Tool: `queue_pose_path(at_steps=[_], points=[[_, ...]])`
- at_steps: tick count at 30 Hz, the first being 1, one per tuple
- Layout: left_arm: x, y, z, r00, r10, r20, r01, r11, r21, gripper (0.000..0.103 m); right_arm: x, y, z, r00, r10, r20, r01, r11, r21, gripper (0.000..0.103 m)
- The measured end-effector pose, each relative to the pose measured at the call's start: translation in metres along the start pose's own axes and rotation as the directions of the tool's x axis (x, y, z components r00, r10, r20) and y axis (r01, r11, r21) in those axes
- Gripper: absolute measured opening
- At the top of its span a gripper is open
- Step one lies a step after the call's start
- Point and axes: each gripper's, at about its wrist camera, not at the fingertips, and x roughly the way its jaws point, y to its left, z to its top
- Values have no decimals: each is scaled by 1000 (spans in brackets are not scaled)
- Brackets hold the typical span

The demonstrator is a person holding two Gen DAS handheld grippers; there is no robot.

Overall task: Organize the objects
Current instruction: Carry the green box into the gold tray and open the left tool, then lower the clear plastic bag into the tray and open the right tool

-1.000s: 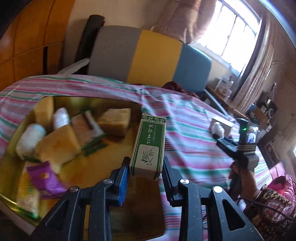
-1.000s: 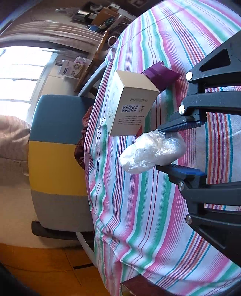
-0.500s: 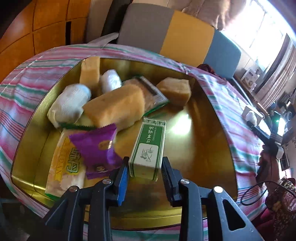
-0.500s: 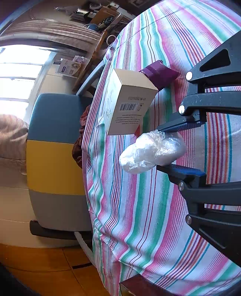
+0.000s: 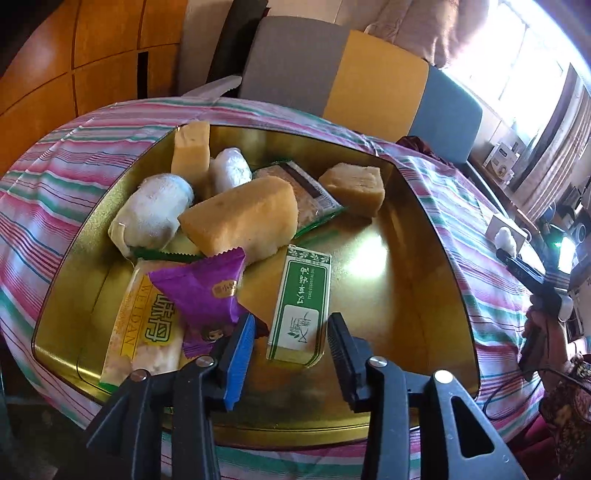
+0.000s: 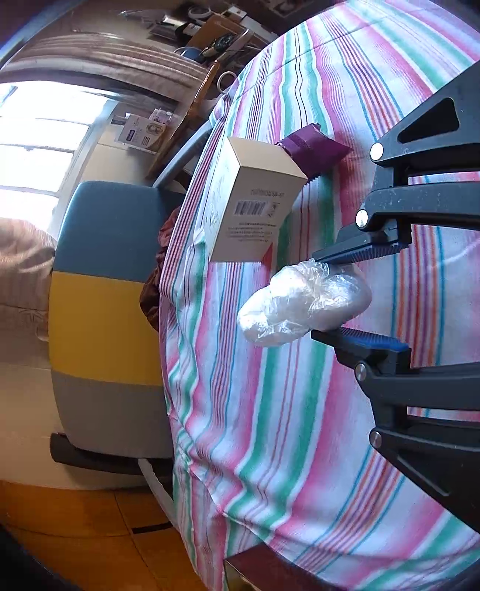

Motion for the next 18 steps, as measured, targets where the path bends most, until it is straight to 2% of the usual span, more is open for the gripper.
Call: queue_pose_path(at_steps=[2, 4, 7, 10, 12, 15, 18], points=[[0, 0, 1, 1000, 16, 6, -16, 1000, 10, 32, -13, 6, -1, 999, 39, 18, -39, 999, 1, 34], [0, -1, 2, 999, 48, 15, -48, 999, 19, 31, -31, 14, -3, 994, 99, 38, -100, 995, 18, 34], [0, 4, 3, 998, 53, 13, -53, 999, -1, 31, -54, 31, -1, 982, 176, 70, -178, 984, 31, 34], [-1, 7, 2, 999, 46, 11, -45, 998, -31, 31, -78, 58, 3, 956, 275, 96, -278, 961, 13, 34], [-6, 9, 0, 999, 26, 20, -25, 998, -49, 35, -96, 83, 6, 934, 340, 112, -339, 940, -27, 34], [-16, 8, -3, 998, -3, 65, 6, 998, -55, 42, -120, 123, 11, 899, 422, 120, -412, 906, -101, 34], [-28, 7, -5, 993, -8, 117, 14, 999, -50, 42, -135, 164, 8, 867, 490, 96, -474, 868, -151, 34]])
